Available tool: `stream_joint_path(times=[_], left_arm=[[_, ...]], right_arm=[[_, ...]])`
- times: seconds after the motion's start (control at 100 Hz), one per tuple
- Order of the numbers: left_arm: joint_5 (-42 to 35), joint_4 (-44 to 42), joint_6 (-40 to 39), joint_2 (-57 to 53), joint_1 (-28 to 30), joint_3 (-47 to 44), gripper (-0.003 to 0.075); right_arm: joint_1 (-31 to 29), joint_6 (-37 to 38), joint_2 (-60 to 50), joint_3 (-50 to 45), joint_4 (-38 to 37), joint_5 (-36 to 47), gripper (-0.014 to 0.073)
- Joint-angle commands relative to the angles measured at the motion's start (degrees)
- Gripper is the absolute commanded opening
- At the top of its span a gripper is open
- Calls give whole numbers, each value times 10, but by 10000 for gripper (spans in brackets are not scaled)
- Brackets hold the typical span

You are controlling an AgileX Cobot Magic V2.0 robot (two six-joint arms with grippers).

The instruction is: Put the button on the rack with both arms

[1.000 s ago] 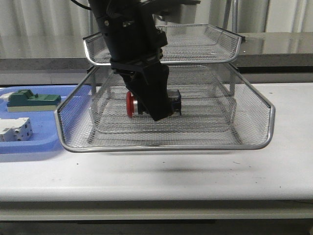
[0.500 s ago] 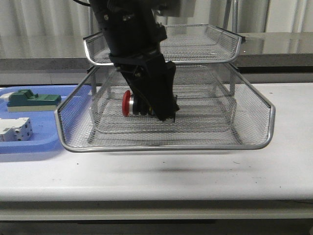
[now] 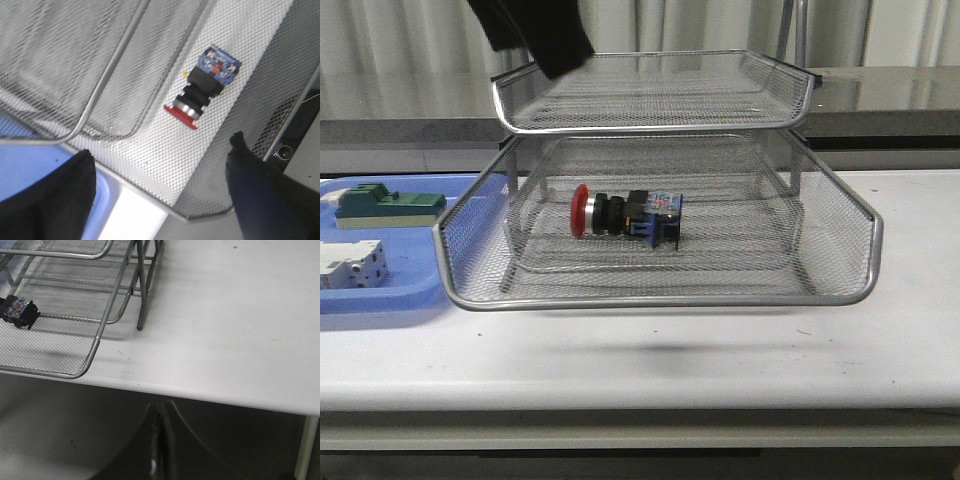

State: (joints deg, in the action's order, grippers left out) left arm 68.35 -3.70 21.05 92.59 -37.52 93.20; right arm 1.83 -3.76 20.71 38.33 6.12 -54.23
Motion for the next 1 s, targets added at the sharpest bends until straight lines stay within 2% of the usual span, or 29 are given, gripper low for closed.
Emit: stream_joint_path(times=[0.0,0.18,0.47,0.63,0.8,0.99], left_arm=[[-2,-33,-31,-54,-3,12,502],[-28,-39,-63,-130,46,-46,502],[-133,-35,-83,-281,202,-228,502],[-213,8,-83,-373,279,-335,502],[-342,65,-83,-489,316,-462,502],[-480,105,-83,-614,320,-595,502]], right_arm=[[-3,-1,6,17,0,37,-71],[-3,-1,6,17,0,37,-71],[-3,-1,6,17,0,37,-71],[-3,-1,6,17,0,37,-71],[-3,-1,6,17,0,37,-71],[-3,-1,6,17,0,37,-71]])
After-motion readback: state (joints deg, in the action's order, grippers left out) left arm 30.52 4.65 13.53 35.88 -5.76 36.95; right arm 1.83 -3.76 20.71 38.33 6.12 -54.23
